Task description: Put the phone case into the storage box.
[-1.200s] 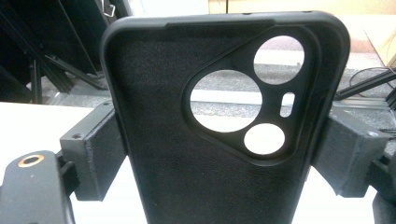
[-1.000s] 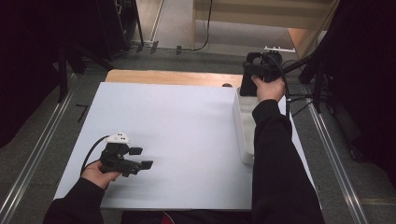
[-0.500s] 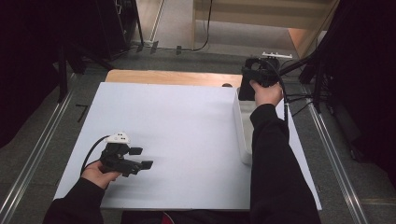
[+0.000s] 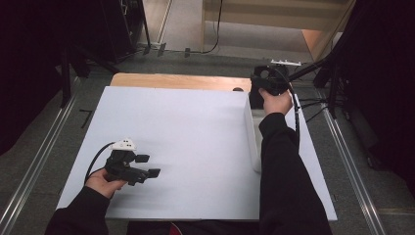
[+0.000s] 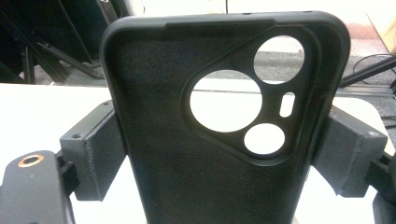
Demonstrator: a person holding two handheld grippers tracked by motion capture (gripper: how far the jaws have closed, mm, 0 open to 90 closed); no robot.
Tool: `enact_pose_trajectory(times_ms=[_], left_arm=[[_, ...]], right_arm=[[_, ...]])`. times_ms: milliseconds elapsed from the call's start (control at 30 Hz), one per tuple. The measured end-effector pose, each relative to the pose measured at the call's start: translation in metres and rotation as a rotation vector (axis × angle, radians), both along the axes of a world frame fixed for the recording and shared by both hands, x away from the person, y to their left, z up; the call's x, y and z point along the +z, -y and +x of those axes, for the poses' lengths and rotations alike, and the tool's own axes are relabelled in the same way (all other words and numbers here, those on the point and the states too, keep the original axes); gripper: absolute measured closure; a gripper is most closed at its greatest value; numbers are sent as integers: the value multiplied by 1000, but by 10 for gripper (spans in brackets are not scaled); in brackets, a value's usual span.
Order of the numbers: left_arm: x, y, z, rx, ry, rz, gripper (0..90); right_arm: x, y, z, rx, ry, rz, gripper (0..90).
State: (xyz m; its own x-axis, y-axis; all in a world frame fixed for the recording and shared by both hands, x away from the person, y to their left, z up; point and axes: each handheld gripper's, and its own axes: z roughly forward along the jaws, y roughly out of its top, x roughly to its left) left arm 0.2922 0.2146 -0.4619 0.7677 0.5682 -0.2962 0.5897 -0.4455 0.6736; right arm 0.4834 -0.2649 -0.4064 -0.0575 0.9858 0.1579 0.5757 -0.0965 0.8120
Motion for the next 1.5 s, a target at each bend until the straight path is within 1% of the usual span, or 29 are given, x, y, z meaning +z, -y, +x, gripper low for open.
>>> enact_pose_trajectory(times_ms=[100,200,500,700,900,1100,1167,1300,1367,1500], left_arm=[[0,0,0,-1,0,0,223],[0,0,0,-1,-1,1,223],[0,0,0,-2,-4,3,223],[0,1,0,-4,-5,4,223],[0,1,0,-3,-4,7,223],[0,1,1,-9,-2,10,223],[0,1,1,-11,-2,11,223],[0,1,1,-4,-4,7,223],[0,1,1,-4,-3,6,223],[0,1,1,-7,-3,9,223]], right_arm=[[-3,-1,0,4,3,-3,118],[-7,-2,0,5,-4,4,117],[-22,-2,-1,0,-18,-1,116],[-28,-3,-1,-2,-23,-4,116],[-32,-5,-1,6,-31,-15,114],[-34,-6,-2,20,-24,-46,111],[-34,-6,-2,27,-23,-48,108],[-34,-5,-2,38,-28,-37,103],[-33,-5,-2,53,-34,-62,101],[-33,-5,-1,53,-34,-41,87]])
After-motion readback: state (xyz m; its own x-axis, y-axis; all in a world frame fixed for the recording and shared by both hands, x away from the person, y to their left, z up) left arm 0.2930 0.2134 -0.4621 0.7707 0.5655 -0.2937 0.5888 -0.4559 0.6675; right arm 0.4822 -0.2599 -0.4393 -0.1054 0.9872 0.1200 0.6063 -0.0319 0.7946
